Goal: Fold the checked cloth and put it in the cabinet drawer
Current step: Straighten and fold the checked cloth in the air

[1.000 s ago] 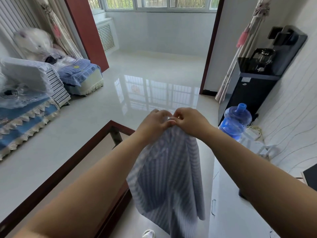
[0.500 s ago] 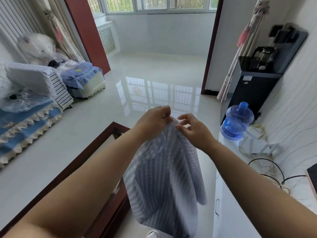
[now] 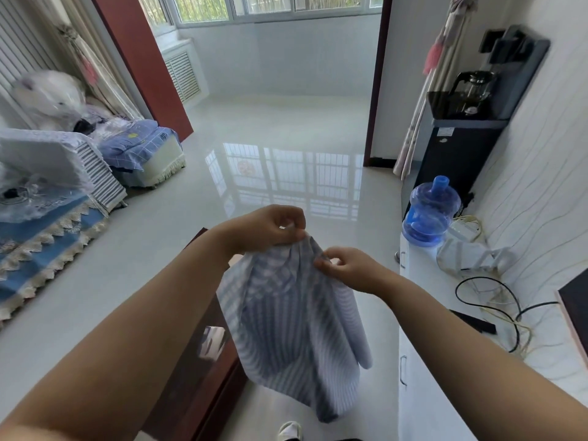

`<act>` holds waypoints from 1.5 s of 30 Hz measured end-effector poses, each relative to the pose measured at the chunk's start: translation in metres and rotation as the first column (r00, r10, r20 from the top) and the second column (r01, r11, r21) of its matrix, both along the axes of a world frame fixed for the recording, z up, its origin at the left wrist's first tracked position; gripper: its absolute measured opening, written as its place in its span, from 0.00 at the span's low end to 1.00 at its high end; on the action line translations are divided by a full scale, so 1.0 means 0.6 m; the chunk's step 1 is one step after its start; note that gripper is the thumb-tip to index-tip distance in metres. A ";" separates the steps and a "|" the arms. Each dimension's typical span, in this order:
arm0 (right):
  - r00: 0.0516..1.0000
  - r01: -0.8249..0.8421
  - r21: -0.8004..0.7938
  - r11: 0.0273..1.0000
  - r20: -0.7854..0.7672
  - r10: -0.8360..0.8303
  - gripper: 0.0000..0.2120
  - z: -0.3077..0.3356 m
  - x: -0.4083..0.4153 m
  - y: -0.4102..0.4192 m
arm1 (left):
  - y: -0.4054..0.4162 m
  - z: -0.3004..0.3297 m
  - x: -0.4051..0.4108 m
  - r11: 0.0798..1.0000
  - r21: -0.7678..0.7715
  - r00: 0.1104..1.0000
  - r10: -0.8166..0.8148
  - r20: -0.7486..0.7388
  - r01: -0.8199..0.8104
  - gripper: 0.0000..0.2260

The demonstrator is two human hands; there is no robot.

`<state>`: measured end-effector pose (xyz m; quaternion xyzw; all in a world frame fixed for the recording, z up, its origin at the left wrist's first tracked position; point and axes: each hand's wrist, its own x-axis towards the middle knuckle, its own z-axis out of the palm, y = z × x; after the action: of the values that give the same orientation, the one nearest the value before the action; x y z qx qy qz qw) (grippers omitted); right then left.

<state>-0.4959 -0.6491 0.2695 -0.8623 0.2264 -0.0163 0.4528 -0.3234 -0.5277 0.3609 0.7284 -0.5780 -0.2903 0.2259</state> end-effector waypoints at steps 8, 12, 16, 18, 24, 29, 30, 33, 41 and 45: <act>0.981 -0.046 -0.136 0.990 -0.193 0.019 0.13 -0.027 0.011 -0.023 | -0.007 0.023 0.005 0.996 0.087 0.998 0.015 -0.068 -0.009 0.04; 0.995 0.069 -0.211 0.975 -0.051 -0.082 0.14 -0.021 -0.001 -0.051 | -0.011 0.039 0.026 0.980 0.135 0.970 0.117 0.214 -0.148 0.05; 0.999 0.040 -0.275 0.961 0.046 -0.029 0.17 -0.006 -0.013 -0.052 | -0.008 0.030 0.052 0.952 0.209 0.904 0.123 0.410 -0.224 0.05; 0.999 -0.008 -0.407 0.913 0.030 0.022 0.16 -0.004 -0.015 -0.046 | -0.009 0.029 0.053 0.958 0.185 0.897 0.121 0.424 -0.217 0.03; 0.974 -0.142 -0.451 0.881 -0.224 0.042 0.19 -0.065 -0.024 -0.046 | -0.015 0.046 0.061 0.968 -0.059 0.917 0.250 0.310 -0.244 0.05; 0.997 0.000 -0.159 0.987 -0.079 -0.013 0.21 -0.117 -0.018 -0.018 | -0.018 0.068 0.043 0.985 -0.087 0.957 0.165 0.237 -0.149 0.04; 0.997 0.024 -0.118 0.993 -0.071 -0.032 0.20 -0.120 -0.016 -0.012 | -0.020 0.072 0.038 0.989 -0.083 0.960 0.143 0.242 -0.126 0.03; 0.991 0.060 -0.048 0.997 -0.115 -0.065 0.16 -0.135 -0.015 -0.008 | -0.022 0.079 0.034 0.992 -0.091 0.962 0.112 0.250 -0.092 0.03; 0.946 0.306 -0.041 0.951 -0.096 -0.309 0.17 -0.172 -0.022 -0.019 | -0.007 0.100 0.051 0.967 -0.239 0.964 0.146 0.224 -0.091 0.02; 0.840 0.542 0.011 0.840 0.012 -0.543 0.16 -0.138 -0.028 -0.061 | 0.005 0.075 0.092 0.939 -0.280 0.895 0.291 0.338 -0.200 0.03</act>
<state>-0.5126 -0.6855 0.1868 -0.7612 0.4577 -0.1492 0.4346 -0.2681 -0.5244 0.4061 0.8054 -0.5435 -0.0437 0.2324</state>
